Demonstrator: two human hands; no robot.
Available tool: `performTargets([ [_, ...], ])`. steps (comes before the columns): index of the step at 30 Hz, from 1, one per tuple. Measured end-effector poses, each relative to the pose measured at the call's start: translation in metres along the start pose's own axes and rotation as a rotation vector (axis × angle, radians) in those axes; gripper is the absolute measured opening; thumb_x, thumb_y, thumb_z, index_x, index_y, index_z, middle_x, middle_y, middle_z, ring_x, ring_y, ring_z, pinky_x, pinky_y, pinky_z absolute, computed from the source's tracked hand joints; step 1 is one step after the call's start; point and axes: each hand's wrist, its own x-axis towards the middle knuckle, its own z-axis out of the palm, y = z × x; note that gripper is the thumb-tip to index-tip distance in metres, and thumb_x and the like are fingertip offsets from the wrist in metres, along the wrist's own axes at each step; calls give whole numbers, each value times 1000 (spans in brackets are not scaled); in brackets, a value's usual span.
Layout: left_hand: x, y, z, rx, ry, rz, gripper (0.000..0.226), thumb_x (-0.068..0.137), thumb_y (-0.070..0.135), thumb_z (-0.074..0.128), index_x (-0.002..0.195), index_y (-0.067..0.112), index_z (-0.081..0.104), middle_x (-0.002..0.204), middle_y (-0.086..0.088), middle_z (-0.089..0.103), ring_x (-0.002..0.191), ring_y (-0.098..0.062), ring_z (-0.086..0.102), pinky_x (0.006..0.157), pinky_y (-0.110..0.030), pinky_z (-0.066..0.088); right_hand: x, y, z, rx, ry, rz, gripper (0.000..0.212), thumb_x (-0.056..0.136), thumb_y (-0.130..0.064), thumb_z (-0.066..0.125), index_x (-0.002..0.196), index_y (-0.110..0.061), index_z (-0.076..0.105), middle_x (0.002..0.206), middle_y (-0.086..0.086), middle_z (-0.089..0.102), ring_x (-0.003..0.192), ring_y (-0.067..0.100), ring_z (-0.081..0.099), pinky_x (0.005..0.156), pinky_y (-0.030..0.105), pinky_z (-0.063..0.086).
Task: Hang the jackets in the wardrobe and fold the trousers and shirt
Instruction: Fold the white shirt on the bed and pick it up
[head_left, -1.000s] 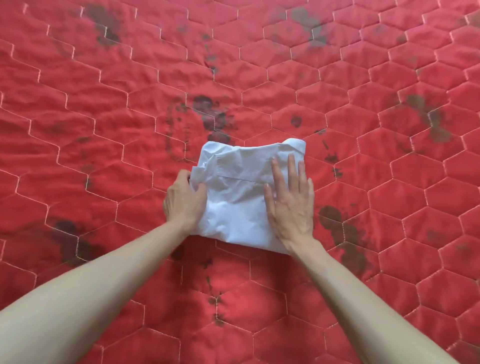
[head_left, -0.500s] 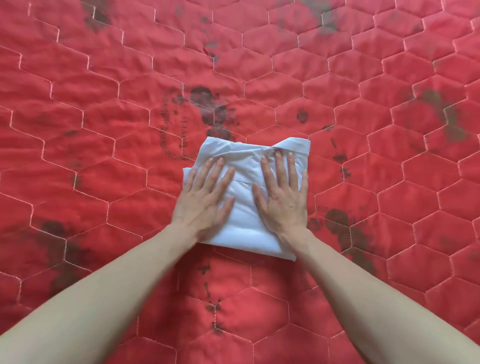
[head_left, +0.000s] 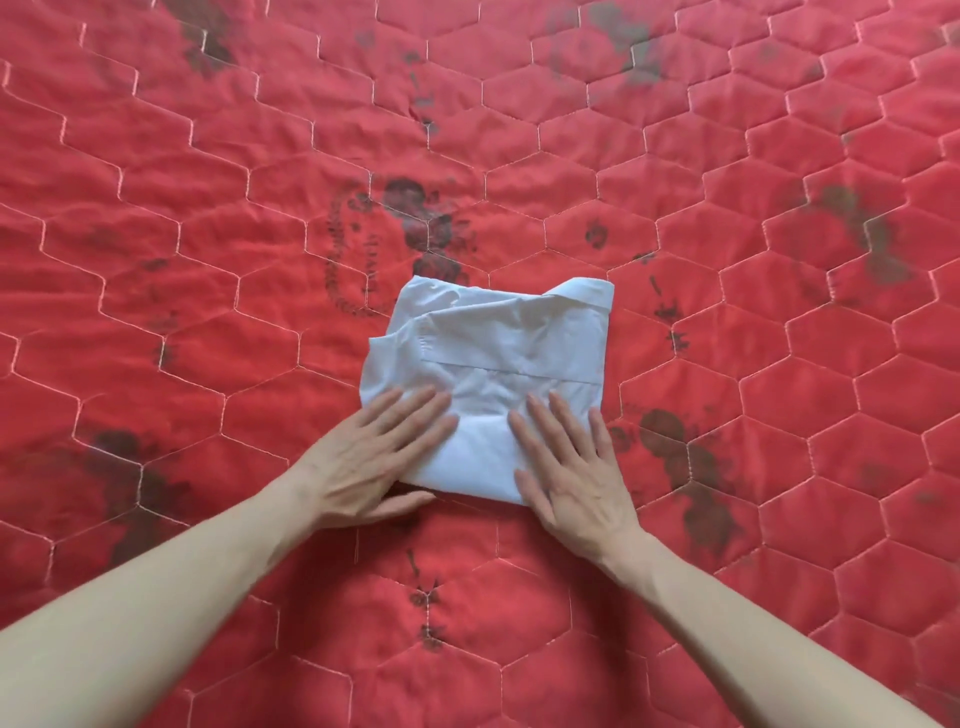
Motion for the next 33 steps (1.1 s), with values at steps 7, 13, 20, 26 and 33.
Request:
performTargets([
  [7,-1,18,-14,20,-70,-184,77,86,9,58,158,-4,34,164,-33,27,150,-53,30,120,-59,35,-31,15,-19,34,-84,-170,80,88,-29,59,160,-3,35,169,21,22,159,36,17,127,50,24],
  [13,7,44,-32,-66,-88,-385,75,88,-12,17,162,-1,21,169,-28,16,156,-46,21,126,-48,28,-25,1,-41,-25,-45,-104,69,69,12,56,137,1,62,147,29,55,135,42,57,110,50,50],
  [20,-36,54,-61,-508,40,-425,32,91,9,61,120,19,66,111,-2,72,103,-34,67,77,-38,50,-44,6,-80,240,-39,1,32,71,-3,82,100,-11,73,84,3,73,75,32,69,66,36,55],
  [26,-76,55,-62,-811,83,-574,26,100,46,51,84,26,47,66,12,58,60,-8,51,62,-24,44,-91,17,-98,477,41,89,17,97,-33,67,111,-24,70,89,-9,70,78,14,67,74,29,51],
  [33,-52,80,-52,-1014,161,-851,63,84,92,26,95,32,39,66,-1,57,66,-22,61,68,-43,47,-60,-8,-80,785,70,543,16,107,-50,44,102,-35,46,63,-14,56,56,10,50,58,28,40],
])
